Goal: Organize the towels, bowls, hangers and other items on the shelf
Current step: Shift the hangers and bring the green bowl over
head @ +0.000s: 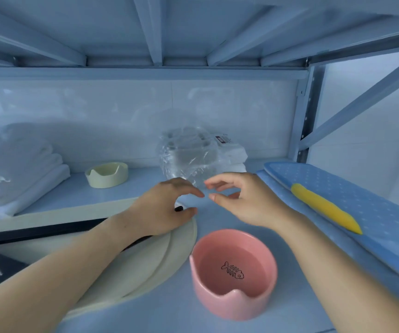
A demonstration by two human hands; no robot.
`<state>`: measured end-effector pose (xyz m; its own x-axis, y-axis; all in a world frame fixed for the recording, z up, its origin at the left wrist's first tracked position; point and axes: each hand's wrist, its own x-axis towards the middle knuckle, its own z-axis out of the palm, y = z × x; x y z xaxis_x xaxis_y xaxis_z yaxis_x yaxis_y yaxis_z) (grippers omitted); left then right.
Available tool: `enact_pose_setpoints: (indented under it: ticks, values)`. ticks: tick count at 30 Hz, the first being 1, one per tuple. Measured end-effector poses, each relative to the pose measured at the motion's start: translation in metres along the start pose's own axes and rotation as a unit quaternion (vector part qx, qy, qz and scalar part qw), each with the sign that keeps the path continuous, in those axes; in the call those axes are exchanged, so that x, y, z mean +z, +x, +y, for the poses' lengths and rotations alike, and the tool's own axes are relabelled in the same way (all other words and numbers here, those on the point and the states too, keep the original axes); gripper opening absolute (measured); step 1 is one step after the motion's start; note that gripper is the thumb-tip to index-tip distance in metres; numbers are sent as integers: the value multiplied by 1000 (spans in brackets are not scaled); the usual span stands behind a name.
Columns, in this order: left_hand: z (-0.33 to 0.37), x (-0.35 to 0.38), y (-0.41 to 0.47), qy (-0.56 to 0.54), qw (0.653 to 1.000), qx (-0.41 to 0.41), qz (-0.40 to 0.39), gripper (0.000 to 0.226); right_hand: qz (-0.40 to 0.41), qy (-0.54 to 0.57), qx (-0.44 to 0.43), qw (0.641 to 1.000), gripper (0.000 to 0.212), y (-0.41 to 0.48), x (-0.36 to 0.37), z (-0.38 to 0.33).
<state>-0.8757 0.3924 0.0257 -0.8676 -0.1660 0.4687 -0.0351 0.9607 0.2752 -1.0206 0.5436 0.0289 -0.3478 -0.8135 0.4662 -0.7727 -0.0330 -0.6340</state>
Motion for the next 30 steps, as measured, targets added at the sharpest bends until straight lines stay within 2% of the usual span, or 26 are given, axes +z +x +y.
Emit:
enact_pose_setpoints:
  ticks: [5, 7, 13, 17, 19, 21, 23, 25, 30]
  values:
    - [24, 1, -28, 90, 993, -50, -54, 20, -83, -17, -6, 996, 18, -30, 10, -9]
    - [32, 0, -33, 100, 991, -59, -59, 19, -89, -38, -6, 995, 15, -37, 10, -10]
    - [62, 2, -62, 2, 996, -83, -38, 18, -43, 3, 7, 999, 14, -81, -3, -9]
    - [79, 13, -88, -23, 995, -84, -40, 19, -48, 26, -16, 998, 10, -115, -8, -10]
    - [83, 19, -98, -23, 995, -83, -47, 16, -66, 21, -36, 997, 15, -127, -5, -14]
    - [85, 23, -105, -12, 995, -89, -39, 17, -77, 9, -42, 996, 32, -133, 1, -17]
    - [88, 25, -108, -10, 994, -101, -32, 18, -66, -45, -60, 995, 38, -136, 8, -17]
    - [90, 28, -109, -18, 994, -103, -25, 19, -48, -82, -76, 992, 25, -137, 12, -15]
    - [91, 41, -97, -46, 994, -102, 8, 17, -38, -79, -50, 995, 5, -135, 4, -5]
